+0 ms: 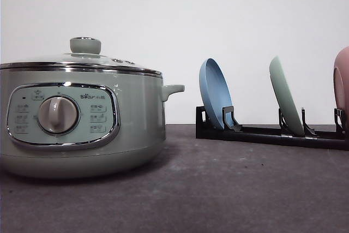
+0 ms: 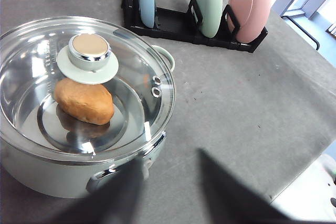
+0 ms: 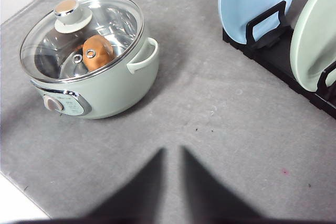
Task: Transfer potato from steamer to green plate
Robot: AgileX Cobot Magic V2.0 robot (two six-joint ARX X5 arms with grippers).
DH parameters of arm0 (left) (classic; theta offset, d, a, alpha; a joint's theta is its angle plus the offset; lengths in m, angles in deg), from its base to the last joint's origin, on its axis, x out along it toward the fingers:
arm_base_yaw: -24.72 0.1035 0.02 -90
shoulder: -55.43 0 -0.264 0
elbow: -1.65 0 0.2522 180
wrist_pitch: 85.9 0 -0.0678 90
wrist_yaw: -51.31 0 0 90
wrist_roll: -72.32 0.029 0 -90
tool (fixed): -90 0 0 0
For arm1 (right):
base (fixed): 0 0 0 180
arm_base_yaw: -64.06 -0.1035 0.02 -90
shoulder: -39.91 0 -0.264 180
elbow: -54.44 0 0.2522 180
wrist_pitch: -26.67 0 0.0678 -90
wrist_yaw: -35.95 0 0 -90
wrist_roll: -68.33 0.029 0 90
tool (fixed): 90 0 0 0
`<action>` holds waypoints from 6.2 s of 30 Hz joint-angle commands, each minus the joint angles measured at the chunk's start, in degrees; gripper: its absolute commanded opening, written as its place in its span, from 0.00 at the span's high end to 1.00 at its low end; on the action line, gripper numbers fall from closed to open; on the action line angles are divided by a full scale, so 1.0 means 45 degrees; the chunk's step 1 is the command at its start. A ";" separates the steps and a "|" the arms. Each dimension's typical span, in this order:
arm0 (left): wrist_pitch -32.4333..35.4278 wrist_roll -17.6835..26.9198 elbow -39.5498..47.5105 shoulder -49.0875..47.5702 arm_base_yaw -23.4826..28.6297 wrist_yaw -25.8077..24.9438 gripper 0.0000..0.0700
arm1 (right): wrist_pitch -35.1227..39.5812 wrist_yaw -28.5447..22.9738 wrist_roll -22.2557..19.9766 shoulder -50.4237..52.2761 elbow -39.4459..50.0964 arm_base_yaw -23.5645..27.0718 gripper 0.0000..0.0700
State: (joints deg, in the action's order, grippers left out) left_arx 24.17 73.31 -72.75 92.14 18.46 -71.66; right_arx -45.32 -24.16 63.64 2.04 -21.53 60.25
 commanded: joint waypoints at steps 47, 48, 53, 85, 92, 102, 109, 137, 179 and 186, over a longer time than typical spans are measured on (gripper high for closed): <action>0.0013 0.0214 -0.0296 0.0063 -0.0029 -0.0068 0.09 | 0.3589 -0.1686 0.3015 -0.9110 -0.5893 -0.0039 0.24; 0.0000 0.0214 -0.0296 0.0063 -0.0029 -0.0068 0.09 | 0.3589 -0.1705 0.3045 -0.9524 -0.6200 -0.0039 0.24; 0.0000 0.0214 -0.0296 0.0063 -0.0029 -0.0068 0.09 | 0.3614 -0.1940 0.3240 -1.1519 -0.7556 -0.0039 0.24; -0.0097 0.0217 -0.0296 0.0068 -0.0029 -0.0063 0.09 | 0.5840 -0.3645 0.3332 -1.5740 -0.8213 -0.0039 0.59; -0.0102 0.0219 -0.0296 0.0068 -0.0029 -0.0063 0.09 | 0.5834 -0.3607 0.3328 -1.5800 -0.8213 -0.0039 0.79; -0.0102 0.0253 -0.0296 0.0068 -0.0029 -0.0063 0.09 | 0.5887 -0.3250 0.3381 -1.5795 -0.8213 -0.0039 0.99; -0.0102 0.0262 -0.0296 0.0068 -0.0029 -0.0063 0.09 | 0.5907 -0.2566 0.3651 -1.5729 -0.8261 -0.0039 0.99; -0.0092 0.0292 -0.0296 0.0068 -0.0029 -0.0063 0.09 | 0.3690 -0.2649 0.2070 -1.2865 -1.0394 -0.1949 0.99; -0.0247 0.0296 -0.0296 0.0063 -0.0029 -0.0058 0.09 | -0.1282 -0.8345 0.1464 -1.1439 -0.2848 -1.1171 0.99; -0.0233 0.0296 -0.0296 0.0067 -0.0029 -0.0058 0.09 | 0.0310 -0.9548 0.1929 -1.1468 -0.1039 -1.2243 0.99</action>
State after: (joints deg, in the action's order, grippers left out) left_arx 22.64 73.94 -72.75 92.14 18.46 -71.66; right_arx -44.76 -66.52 71.04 -49.08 -25.86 6.13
